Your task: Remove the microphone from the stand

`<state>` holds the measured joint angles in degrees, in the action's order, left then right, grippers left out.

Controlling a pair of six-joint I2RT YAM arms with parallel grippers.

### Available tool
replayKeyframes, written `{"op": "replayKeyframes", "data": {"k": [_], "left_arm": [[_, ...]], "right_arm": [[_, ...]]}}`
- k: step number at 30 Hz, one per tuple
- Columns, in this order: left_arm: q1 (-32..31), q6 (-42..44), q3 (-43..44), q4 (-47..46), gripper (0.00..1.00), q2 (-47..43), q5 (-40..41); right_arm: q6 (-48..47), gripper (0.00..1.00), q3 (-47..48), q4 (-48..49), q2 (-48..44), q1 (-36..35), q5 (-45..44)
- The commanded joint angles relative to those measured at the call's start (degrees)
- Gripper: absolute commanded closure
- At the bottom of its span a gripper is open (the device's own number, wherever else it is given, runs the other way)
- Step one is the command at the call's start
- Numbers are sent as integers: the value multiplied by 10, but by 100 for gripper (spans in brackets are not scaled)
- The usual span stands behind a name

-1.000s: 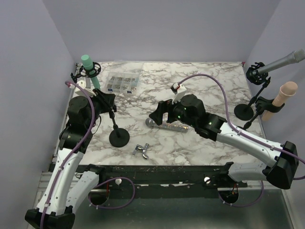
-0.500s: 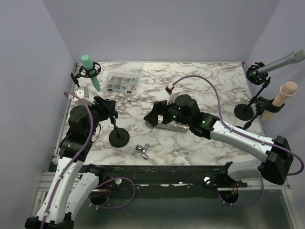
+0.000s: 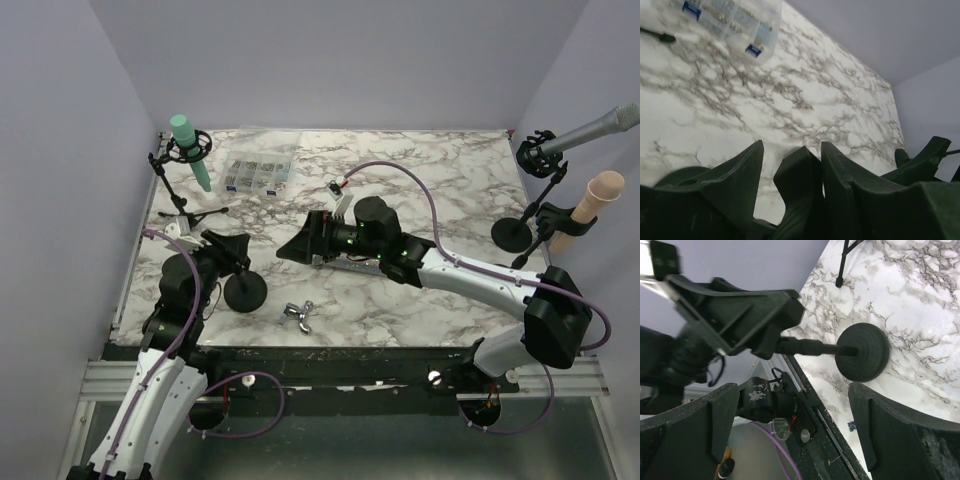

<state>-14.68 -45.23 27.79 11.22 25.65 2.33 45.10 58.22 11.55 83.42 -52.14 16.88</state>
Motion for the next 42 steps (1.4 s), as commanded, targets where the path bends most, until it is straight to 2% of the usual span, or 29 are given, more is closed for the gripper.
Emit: {"op": "replayKeyframes", "data": {"k": [1, 5, 13, 18, 27, 33, 35, 38, 42], "left_arm": [[-4, 11, -93, 152, 50, 2, 10], [-4, 15, -69, 166, 42, 6, 16], [-4, 14, 37, 222, 2, -17, -3], [-4, 60, 137, 281, 1, -2, 15], [-3, 129, 257, 325, 1, 43, 75], [4, 212, 410, 380, 1, 132, 131], [16, 238, 461, 394, 1, 168, 145], [65, 259, 515, 389, 2, 210, 114], [128, 259, 526, 333, 1, 253, 62]], "right_arm": [[20, 0, 3, 32, 7, -2, 27], [2, 0, 7, 11, 4, -3, 17], [-41, 0, 6, -5, 3, -3, 4], [-43, 0, -6, -9, -9, -3, -4], [-67, 0, -3, -37, -29, -2, -25], [-72, 0, -6, -56, -33, -2, -40], [-77, 0, -6, -60, -34, -3, -42], [-80, 0, 3, -73, -33, -3, -48], [-83, 0, 2, -77, -39, -2, -47]]}}
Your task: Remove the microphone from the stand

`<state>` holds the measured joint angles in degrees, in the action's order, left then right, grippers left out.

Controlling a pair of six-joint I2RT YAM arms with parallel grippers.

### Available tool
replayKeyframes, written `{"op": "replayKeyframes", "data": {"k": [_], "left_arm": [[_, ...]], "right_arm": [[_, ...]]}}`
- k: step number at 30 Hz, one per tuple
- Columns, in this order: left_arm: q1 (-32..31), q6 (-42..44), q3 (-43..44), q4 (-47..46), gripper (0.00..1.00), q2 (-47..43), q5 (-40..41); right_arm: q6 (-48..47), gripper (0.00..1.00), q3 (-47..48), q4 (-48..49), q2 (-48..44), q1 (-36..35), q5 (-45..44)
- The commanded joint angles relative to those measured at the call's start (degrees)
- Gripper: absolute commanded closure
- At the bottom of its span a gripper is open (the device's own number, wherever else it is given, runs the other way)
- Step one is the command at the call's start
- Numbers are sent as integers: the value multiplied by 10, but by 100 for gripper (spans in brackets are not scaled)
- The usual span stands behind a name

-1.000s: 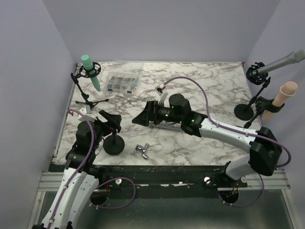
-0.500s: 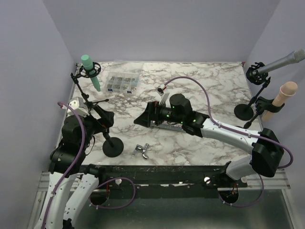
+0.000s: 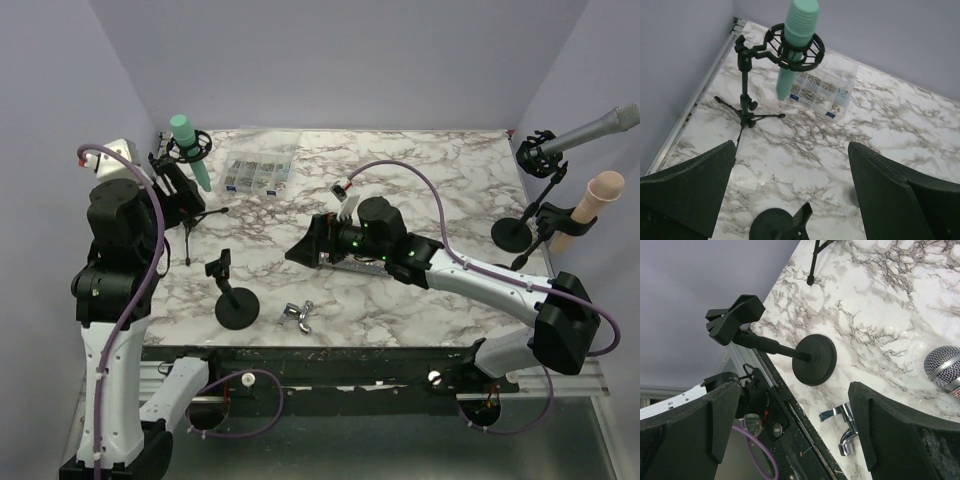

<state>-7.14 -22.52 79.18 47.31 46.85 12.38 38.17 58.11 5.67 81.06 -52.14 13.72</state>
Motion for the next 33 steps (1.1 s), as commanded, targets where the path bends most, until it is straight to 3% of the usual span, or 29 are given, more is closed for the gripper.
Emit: {"op": "replayKeyframes", "data": {"k": [1, 8, 12, 16, 25, 33], "left_arm": [[63, 29, 7, -51, 1, 48, -43], [116, 54, -26, -197, 2, 104, -140], [116, 72, -14, -243, 4, 156, -112], [117, 89, 29, -257, 12, 217, -121], [114, 120, 71, -309, 19, 310, -67], [110, 120, 107, -281, 38, 364, -55]], "right_arm": [[-14, 0, 2, -20, -17, -2, -18], [-24, 0, 12, -55, -27, -2, -33], [-41, 0, 31, -89, -26, -2, -56], [-36, 0, 27, -85, -31, -2, -54], [-38, 0, 25, -100, -40, -2, -63], [-36, 0, 24, -109, -45, -3, -71]]}}
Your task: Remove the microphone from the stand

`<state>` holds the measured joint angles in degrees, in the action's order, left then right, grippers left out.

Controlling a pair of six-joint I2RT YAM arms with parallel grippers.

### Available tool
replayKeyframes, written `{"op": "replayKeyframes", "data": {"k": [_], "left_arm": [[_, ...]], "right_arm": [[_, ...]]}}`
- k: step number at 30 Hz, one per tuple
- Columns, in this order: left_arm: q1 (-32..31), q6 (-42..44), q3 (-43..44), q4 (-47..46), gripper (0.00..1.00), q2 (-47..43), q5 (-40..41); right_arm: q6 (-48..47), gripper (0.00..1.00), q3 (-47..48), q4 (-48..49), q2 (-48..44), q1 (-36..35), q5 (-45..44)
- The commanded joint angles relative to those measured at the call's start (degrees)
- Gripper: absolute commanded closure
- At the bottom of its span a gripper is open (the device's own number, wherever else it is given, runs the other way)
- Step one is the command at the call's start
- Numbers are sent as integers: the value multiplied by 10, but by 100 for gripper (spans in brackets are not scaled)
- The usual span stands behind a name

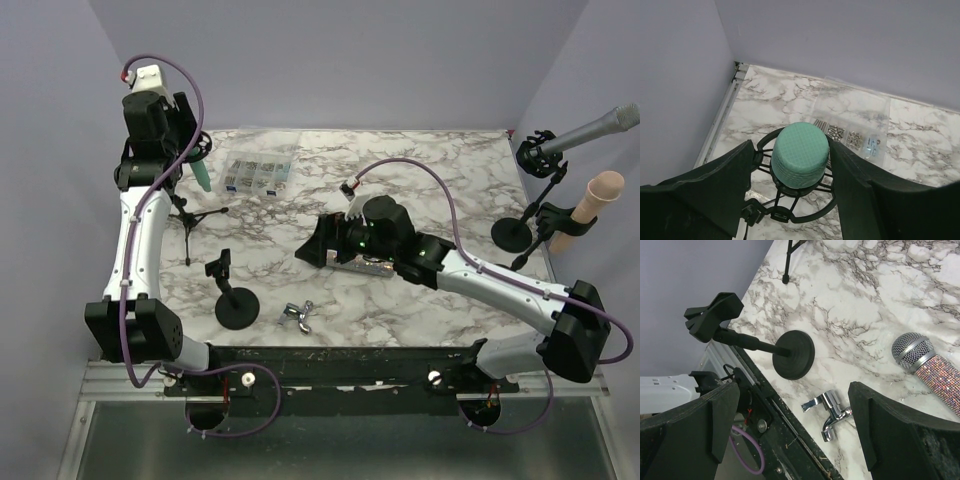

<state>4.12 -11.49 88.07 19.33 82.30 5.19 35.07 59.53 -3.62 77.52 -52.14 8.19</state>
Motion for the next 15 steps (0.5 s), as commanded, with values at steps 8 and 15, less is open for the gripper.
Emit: {"op": "replayKeyframes", "data": {"k": [8, 15], "left_arm": [[-4, 16, 11, -8, 53, 15, -15], [-4, 39, 41, 16, 73, -4, -24]], "right_arm": [[0, 0, 22, -17, 11, -2, -7], [2, 0, 14, -10, 20, -2, -7]]}}
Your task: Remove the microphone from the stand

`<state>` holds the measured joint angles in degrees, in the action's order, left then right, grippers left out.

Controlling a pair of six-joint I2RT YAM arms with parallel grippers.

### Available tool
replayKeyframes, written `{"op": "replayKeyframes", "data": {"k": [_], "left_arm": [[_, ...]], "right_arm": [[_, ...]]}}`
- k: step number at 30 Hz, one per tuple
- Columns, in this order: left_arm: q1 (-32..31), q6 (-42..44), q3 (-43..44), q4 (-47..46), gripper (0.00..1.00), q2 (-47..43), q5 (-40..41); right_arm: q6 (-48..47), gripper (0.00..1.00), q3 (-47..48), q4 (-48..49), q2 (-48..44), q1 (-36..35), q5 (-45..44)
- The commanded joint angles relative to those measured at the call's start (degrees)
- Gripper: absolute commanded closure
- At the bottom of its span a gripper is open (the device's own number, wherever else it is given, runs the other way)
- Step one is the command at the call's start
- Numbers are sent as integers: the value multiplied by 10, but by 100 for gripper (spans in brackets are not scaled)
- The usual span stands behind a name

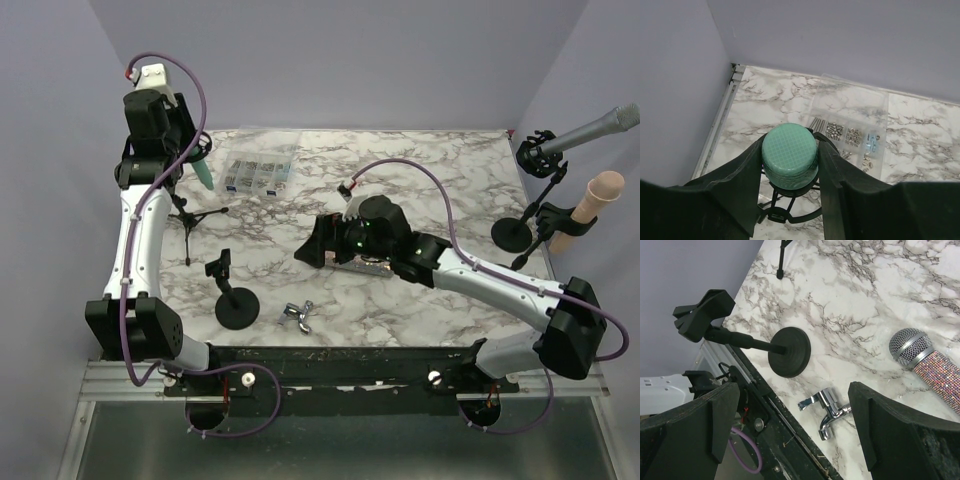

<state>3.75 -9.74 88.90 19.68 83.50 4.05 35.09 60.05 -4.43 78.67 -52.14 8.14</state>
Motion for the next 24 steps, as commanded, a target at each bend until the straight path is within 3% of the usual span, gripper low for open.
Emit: {"op": "replayKeyframes", "data": {"k": [1, 12, 24], "left_arm": [[0, 24, 33, 11, 74, -23, -10], [30, 0, 23, -10, 83, -102, -69], [120, -134, -53, -113, 85, -245, -258]], "right_arm": [[-1, 0, 10, -5, 13, -2, -5], [19, 0, 36, -1, 65, -2, 39], [36, 0, 45, -4, 110, -2, 54]]}}
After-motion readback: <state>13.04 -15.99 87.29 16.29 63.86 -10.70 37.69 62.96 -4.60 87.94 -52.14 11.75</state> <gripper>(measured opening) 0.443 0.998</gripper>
